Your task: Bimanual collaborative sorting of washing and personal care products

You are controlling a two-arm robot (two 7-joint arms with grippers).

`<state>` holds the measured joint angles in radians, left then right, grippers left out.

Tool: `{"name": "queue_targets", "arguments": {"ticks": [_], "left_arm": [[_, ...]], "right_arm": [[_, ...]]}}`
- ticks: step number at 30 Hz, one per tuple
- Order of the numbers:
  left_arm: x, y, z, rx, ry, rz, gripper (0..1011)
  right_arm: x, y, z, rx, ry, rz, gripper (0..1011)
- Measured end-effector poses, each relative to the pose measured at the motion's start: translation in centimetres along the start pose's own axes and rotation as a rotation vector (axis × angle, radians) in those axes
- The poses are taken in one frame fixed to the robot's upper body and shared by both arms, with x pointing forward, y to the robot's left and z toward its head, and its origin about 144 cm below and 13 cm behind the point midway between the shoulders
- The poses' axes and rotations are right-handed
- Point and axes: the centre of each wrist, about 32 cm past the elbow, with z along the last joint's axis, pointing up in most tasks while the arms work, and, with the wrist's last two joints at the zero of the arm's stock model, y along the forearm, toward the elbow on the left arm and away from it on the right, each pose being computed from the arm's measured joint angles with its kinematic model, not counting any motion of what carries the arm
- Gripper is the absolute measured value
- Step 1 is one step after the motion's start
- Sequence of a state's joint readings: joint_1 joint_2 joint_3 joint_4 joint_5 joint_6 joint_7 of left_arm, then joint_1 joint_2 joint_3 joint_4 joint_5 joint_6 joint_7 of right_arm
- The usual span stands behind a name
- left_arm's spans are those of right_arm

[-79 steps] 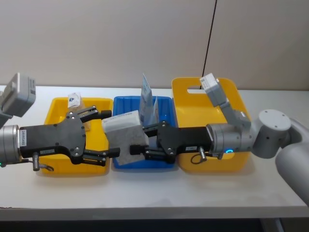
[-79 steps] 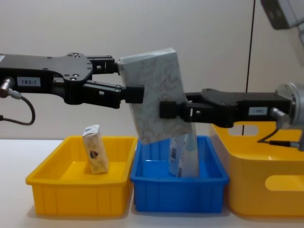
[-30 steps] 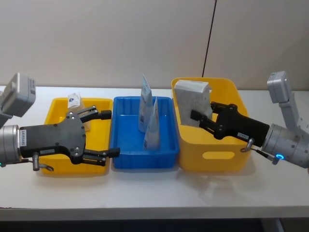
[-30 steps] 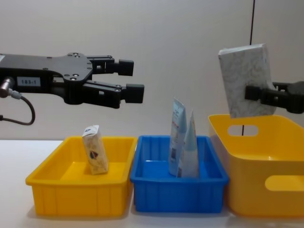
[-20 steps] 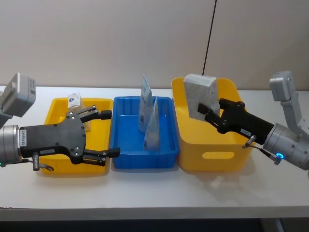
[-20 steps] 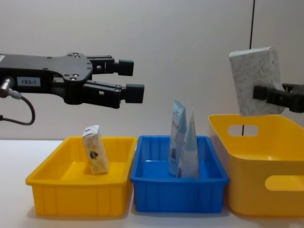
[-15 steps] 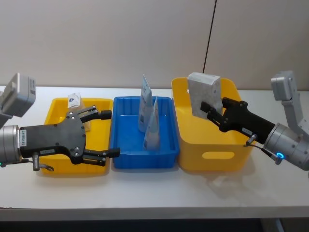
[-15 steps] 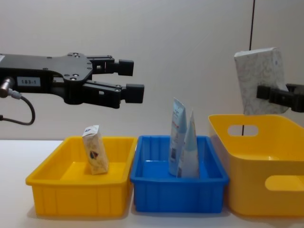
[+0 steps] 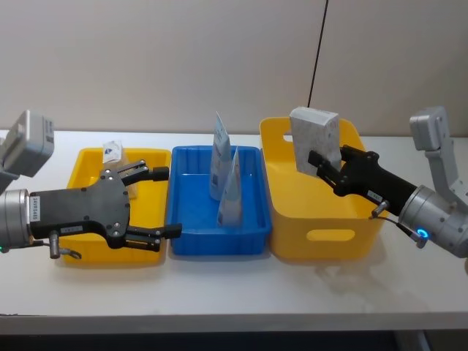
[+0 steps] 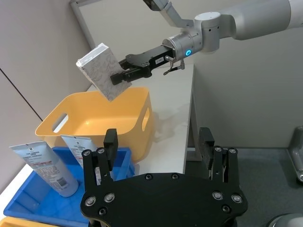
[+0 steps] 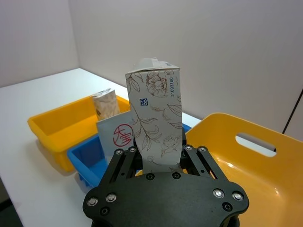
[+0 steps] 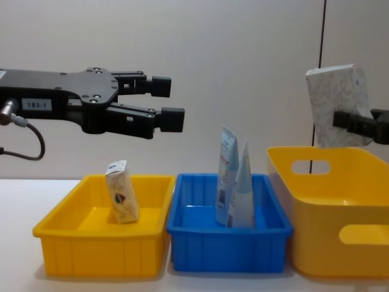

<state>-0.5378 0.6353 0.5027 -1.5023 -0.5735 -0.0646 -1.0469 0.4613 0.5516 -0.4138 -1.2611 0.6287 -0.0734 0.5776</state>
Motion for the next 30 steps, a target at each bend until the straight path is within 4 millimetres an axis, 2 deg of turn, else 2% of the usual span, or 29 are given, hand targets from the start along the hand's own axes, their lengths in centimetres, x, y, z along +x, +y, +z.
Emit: {"name": "queue_targets", "arguments": {"ticks": [15, 30], "left_arm": [[0.0, 0.0, 0.0, 0.000, 0.000, 0.000, 1001], [0.0, 0.0, 0.0, 0.000, 0.000, 0.000, 1001]], "right_arm": [[0.4, 1.1, -0.4, -0.053, -0.037, -0.055, 341], [1.3, 2.3, -1.7, -0.106, -0.060, -0.148, 342]]}}
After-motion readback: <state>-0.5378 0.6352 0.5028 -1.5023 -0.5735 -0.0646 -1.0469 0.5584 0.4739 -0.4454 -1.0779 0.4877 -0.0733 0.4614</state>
